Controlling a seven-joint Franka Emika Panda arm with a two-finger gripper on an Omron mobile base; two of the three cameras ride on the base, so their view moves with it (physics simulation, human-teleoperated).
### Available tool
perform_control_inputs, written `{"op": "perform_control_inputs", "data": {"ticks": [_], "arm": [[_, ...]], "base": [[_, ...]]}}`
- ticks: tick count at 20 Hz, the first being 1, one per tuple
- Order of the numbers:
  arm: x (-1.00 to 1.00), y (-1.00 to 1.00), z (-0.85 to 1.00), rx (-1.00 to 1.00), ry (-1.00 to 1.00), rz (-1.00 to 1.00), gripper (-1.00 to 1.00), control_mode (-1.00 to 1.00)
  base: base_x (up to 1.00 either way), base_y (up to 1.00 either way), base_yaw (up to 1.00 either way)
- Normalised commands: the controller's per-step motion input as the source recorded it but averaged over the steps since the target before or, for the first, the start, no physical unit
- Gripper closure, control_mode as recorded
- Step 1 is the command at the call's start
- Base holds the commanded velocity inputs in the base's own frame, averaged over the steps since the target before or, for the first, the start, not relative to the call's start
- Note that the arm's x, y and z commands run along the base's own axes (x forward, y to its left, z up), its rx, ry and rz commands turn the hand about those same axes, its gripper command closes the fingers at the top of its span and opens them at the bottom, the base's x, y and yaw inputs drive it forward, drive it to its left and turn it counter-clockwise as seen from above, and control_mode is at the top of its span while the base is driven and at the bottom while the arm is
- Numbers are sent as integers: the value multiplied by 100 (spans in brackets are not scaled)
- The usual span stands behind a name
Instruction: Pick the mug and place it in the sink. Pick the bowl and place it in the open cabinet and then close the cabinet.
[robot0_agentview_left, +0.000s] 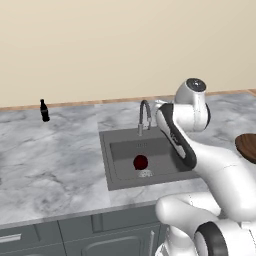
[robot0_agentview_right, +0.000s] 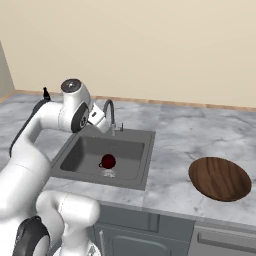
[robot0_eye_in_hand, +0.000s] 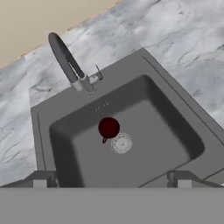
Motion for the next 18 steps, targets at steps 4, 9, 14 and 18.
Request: {"op": "perform_control_inputs", "data": {"ticks": [4, 9, 14, 18], "arm": [[-51, -64, 0, -13, 0, 16, -100, -100], [-35, -40, -14, -19, 8, 13, -100, -100], [-34, -31, -9, -22, 10, 16, -100, -100], [-11, -61, 0, -6, 13, 4, -100, -100]], "base": [[0, 0, 0], [0, 0, 0], [0, 0, 0], [0, 0, 0]]}}
